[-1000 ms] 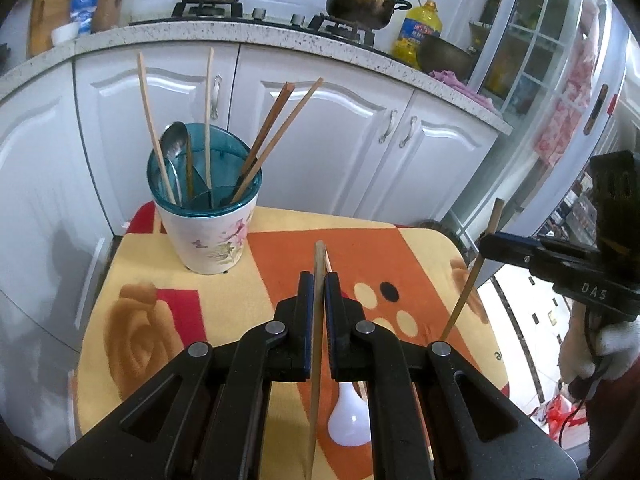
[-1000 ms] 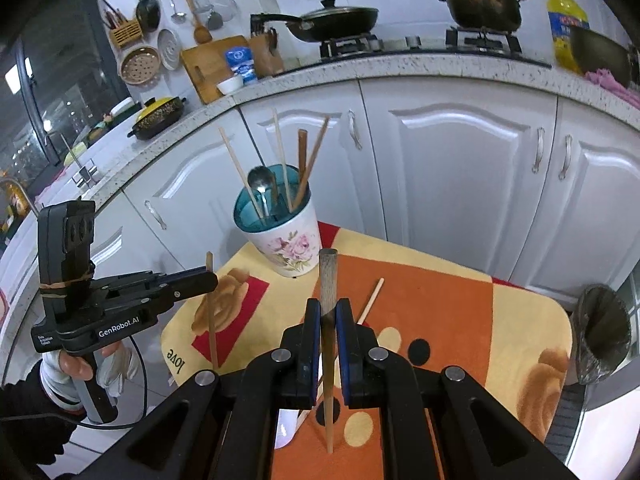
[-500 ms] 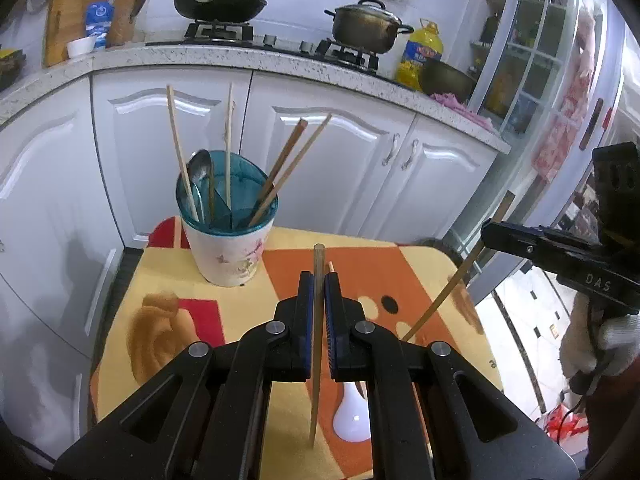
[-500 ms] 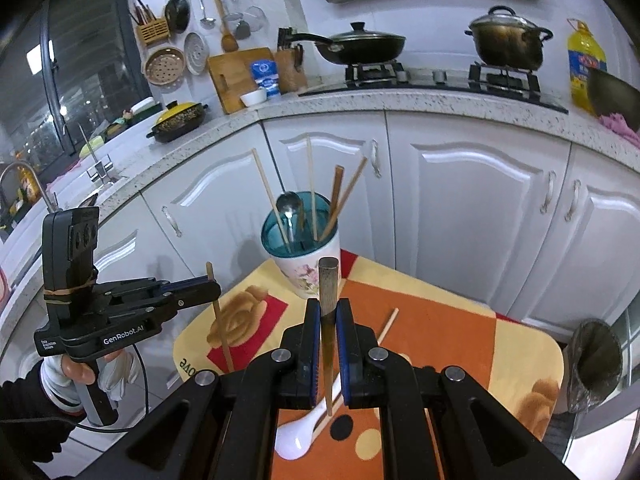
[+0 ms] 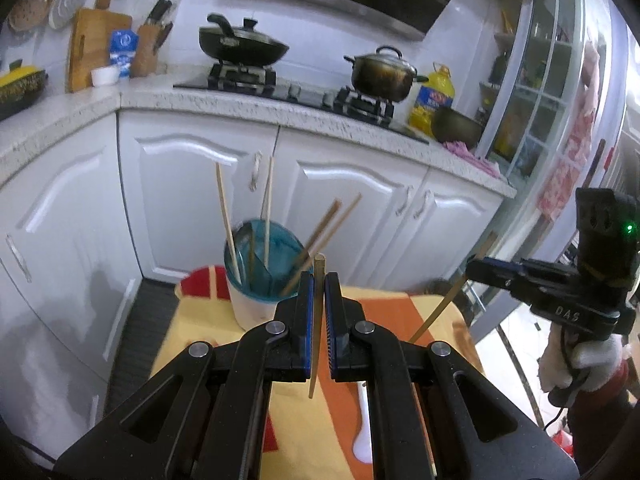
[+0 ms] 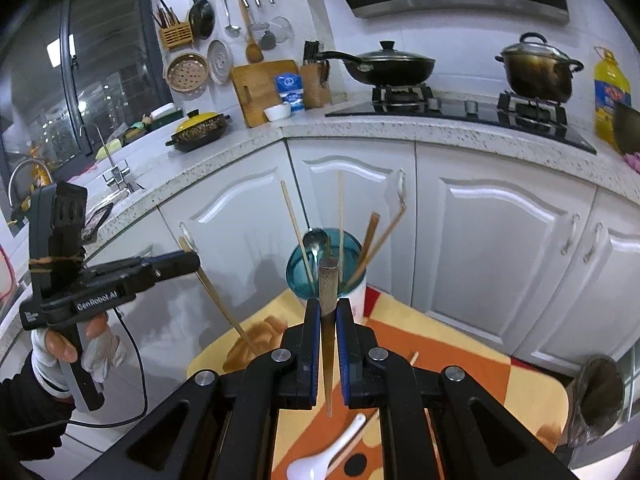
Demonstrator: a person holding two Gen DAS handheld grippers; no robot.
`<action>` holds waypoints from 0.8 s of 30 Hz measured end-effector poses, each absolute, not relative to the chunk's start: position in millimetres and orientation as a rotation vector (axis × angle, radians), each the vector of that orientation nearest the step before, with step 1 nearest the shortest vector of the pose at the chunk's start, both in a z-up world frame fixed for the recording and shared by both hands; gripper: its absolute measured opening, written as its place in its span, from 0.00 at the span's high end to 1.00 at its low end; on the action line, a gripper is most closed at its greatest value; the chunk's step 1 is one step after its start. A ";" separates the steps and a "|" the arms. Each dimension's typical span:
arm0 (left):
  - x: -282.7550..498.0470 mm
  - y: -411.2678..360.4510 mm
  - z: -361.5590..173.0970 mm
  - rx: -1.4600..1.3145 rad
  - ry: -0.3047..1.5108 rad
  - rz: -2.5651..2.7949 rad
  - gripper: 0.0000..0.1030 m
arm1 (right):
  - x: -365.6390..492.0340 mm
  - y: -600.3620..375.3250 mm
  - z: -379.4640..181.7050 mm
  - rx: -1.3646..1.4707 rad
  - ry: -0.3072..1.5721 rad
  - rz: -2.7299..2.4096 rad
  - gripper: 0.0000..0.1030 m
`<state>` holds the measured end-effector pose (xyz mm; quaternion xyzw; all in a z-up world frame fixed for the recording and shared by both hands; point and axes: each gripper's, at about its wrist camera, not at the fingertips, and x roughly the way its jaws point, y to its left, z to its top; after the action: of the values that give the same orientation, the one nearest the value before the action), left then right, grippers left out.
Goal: Organize utensils
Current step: 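Lift both chopsticks upright and carry them over the holder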
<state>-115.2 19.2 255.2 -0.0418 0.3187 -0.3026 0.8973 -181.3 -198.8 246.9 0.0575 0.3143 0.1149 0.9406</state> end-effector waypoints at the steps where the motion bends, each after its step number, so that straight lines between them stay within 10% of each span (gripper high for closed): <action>1: -112.3 20.5 261.1 -0.086 0.649 -0.624 0.96 | -177.4 -198.4 249.2 0.115 0.639 0.236 0.93; 24: -7.3 8.6 302.0 -0.052 0.544 -0.448 0.96 | -60.5 -186.1 290.8 0.121 0.553 0.234 0.93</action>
<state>-7.3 8.6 302.0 -0.0253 0.2662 -0.2195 0.9383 -60.5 -186.1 290.8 0.0595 0.2723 0.1150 0.9535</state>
